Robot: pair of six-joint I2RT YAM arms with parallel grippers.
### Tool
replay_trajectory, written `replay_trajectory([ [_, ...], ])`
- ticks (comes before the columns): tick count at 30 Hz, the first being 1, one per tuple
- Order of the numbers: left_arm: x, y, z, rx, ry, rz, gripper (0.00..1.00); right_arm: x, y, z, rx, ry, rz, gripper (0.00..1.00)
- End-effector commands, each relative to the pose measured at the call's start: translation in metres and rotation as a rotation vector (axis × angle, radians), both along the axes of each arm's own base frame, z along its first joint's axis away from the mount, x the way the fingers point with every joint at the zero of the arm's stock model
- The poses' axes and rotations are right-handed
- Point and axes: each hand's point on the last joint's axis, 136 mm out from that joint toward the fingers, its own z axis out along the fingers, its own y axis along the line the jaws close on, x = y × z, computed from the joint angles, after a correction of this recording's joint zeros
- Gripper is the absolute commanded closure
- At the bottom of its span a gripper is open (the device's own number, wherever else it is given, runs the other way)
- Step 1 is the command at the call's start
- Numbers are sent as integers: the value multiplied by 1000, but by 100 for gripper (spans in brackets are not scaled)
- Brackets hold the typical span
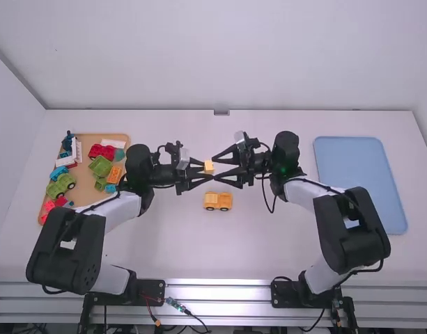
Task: Assemble lego blocks to make yellow taxi
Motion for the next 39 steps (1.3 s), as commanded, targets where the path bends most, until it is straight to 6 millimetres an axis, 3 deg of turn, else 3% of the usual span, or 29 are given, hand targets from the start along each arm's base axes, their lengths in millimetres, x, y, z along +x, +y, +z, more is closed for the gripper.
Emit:
replay_trajectory([
  [1,-9,-1,2,-7,5,-35,98,-4,5,-3,-2,10,20,34],
  [9,-10,-2,2,-8,8,-40,98,-5,6,-3,2,-11,25,52],
  [39,-21,-2,1,-14,8,-99,98,-12,14,-3,11,-63,44,52],
])
